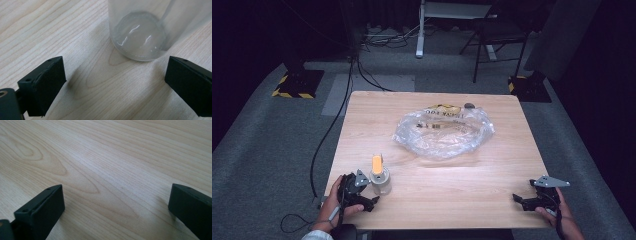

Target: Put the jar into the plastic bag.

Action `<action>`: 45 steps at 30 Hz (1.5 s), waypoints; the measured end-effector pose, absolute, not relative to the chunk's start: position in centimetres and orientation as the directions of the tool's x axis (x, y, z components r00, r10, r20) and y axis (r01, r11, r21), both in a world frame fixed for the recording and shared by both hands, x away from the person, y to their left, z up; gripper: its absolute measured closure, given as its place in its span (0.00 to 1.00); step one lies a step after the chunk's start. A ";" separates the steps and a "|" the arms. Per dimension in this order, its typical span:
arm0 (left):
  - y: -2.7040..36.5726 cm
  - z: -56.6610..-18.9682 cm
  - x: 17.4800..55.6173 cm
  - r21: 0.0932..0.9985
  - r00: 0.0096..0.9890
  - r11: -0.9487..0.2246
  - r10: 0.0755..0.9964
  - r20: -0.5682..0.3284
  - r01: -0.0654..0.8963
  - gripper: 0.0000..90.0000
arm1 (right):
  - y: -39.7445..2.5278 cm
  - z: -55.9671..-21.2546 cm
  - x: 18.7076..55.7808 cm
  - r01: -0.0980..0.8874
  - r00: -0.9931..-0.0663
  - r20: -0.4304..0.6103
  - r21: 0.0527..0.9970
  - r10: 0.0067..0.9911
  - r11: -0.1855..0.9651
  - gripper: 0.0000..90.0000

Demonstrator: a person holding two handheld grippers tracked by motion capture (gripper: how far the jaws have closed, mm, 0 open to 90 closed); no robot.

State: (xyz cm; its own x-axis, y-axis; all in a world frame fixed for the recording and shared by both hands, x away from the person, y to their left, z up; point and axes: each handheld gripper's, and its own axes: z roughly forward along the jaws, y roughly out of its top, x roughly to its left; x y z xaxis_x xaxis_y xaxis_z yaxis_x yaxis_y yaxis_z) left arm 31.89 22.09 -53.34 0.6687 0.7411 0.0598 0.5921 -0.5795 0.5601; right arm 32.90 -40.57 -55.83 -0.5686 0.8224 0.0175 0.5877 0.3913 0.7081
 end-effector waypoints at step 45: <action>20.3 -46.9 31.5 0.742 0.691 -0.492 0.721 0.053 0.455 0.08 | -40.6 -55.8 32.9 0.588 -0.569 0.018 0.708 0.822 0.391 0.01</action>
